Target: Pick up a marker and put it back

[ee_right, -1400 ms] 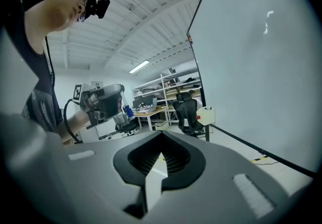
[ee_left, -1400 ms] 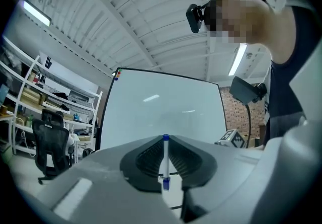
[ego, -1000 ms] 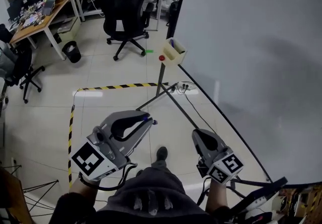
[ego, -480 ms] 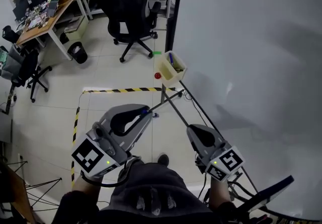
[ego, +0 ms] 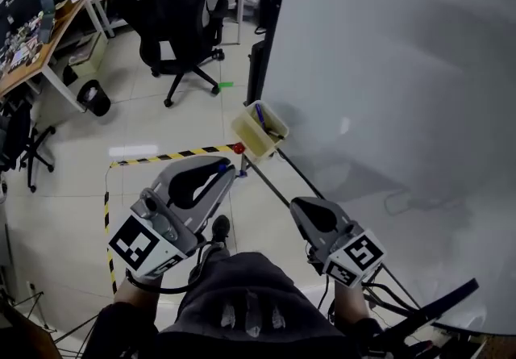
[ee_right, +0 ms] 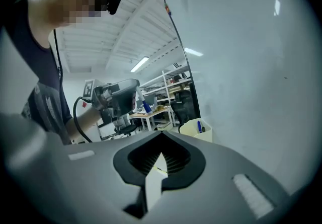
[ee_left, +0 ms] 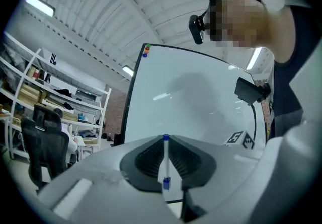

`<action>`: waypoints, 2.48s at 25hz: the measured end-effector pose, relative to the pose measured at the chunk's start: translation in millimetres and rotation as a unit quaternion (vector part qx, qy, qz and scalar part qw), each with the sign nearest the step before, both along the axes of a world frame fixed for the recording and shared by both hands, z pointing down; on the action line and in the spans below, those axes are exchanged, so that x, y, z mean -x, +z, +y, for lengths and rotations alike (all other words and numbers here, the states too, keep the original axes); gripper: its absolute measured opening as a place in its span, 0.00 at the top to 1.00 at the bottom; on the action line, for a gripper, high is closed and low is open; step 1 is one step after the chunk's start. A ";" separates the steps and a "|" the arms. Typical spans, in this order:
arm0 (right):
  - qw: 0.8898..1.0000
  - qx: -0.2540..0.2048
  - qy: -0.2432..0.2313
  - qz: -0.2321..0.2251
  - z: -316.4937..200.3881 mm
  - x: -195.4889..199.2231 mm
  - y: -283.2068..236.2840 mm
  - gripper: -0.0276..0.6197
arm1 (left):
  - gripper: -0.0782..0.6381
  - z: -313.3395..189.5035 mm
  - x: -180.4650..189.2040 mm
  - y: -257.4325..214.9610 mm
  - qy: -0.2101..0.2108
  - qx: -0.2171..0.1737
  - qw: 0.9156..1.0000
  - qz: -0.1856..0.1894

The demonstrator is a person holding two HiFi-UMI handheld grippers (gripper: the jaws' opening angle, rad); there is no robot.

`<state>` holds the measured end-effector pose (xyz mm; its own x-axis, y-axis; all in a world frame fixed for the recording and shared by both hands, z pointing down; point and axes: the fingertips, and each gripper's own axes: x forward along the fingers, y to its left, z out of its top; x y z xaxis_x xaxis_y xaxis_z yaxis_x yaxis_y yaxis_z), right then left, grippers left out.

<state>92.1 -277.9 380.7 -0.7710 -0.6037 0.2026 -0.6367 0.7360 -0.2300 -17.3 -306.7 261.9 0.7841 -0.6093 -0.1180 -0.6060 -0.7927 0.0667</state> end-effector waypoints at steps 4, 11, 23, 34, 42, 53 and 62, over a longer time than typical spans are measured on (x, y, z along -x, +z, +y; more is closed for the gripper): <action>0.999 -0.004 0.027 0.021 -37.0 21.7 -5.5 0.95 | 0.84 -44.8 15.5 6.6 0.047 -0.006 0.999 -0.006; 0.994 0.007 0.097 0.049 -72.7 41.3 -5.7 0.95 | 0.84 -113.5 20.1 27.0 0.115 0.011 0.993 0.002; 0.990 0.040 0.125 0.053 -104.6 44.6 10.8 0.95 | 0.84 -158.6 -9.3 111.3 0.142 0.065 0.987 -0.029; 0.990 0.057 0.111 0.057 -120.7 55.7 21.2 0.95 | 0.84 -166.4 -10.8 159.8 0.143 0.088 0.985 -0.042; 0.991 0.061 0.109 0.056 -124.3 60.2 25.6 0.95 | 0.77 -166.5 -11.7 170.3 0.150 0.098 0.983 -0.050; 0.991 0.055 0.106 0.054 -126.6 65.0 23.4 0.95 | 0.75 -171.3 1.3 144.9 0.134 0.067 0.988 -0.038; 0.993 0.030 0.107 0.045 -133.7 62.0 8.2 0.95 | 0.76 -168.3 3.7 108.9 0.129 0.034 0.991 -0.029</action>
